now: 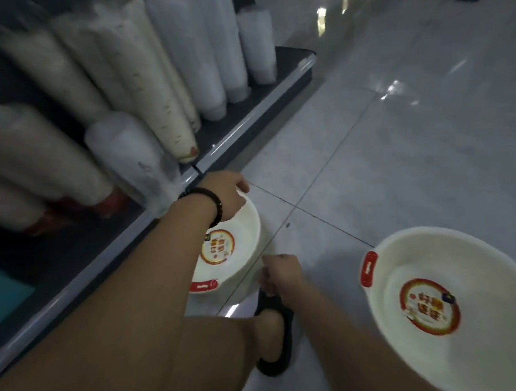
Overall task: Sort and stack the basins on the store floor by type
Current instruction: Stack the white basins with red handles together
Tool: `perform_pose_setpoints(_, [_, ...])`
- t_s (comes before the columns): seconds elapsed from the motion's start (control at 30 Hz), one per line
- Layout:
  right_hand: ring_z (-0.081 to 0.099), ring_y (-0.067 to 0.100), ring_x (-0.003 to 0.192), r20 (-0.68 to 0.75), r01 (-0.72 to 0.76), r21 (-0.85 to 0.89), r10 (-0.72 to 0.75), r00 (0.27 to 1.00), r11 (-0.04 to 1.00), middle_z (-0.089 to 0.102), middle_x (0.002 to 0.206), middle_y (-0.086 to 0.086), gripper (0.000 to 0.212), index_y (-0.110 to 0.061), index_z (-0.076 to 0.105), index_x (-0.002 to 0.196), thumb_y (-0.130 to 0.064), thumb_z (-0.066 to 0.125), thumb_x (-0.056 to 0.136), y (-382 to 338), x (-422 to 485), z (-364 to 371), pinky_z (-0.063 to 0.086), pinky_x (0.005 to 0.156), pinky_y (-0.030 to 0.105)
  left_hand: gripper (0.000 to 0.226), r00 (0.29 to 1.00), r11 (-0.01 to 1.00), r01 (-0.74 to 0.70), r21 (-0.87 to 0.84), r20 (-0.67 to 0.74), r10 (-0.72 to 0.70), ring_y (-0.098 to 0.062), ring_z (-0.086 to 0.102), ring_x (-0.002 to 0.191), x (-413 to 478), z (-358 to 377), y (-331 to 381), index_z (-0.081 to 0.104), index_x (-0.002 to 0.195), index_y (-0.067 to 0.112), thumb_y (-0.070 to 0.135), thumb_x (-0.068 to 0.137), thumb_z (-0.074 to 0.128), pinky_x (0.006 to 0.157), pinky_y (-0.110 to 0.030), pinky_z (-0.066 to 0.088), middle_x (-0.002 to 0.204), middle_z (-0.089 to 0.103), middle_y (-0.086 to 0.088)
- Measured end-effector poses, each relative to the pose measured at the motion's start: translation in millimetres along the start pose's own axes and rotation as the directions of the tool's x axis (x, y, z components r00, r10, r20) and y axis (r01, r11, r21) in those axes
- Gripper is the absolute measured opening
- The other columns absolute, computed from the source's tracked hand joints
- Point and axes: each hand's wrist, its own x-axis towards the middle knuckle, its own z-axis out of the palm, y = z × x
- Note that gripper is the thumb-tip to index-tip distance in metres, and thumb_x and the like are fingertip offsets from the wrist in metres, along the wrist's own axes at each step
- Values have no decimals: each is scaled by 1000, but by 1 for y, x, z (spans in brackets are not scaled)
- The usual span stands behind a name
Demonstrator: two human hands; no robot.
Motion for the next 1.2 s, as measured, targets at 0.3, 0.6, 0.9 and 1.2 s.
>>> perform_pose_setpoints(0.3, [60,21,82,-219,-115,-39,104,970,993,66,106,13,52,3,55,135,-20,74,92,0,75,86,49,60,28,31,986,990,120,-67,123,-112,-23,65,109,10,-7,-63,65,129,32,31,98,68,100,-40,56,129,68,-1])
perform_pose_setpoints(0.6, [77,33,85,-200,-59,4,58,978,998,76,96,16,12,-11,60,96,-20,61,103,-33,82,106,67,71,46,49,970,969,237,71,36,-240,-32,64,115,34,-13,-59,63,139,16,38,96,63,101,-46,56,134,66,-10])
perform_pose_setpoints(0.9, [76,37,83,-328,177,-202,-237,914,963,75,97,19,28,-5,61,116,-27,66,100,-133,-26,-28,67,68,51,50,943,943,328,-51,77,-324,-33,60,109,7,0,-30,57,136,13,42,95,62,91,-42,55,129,63,-13])
perform_pose_setpoints(1.2, [73,39,97,-555,489,173,-325,765,855,71,110,20,29,-8,57,124,-14,62,97,-144,-138,-151,66,67,52,71,894,531,440,-724,301,-331,-43,67,105,-36,29,99,44,129,7,43,79,80,79,-50,61,124,62,-15])
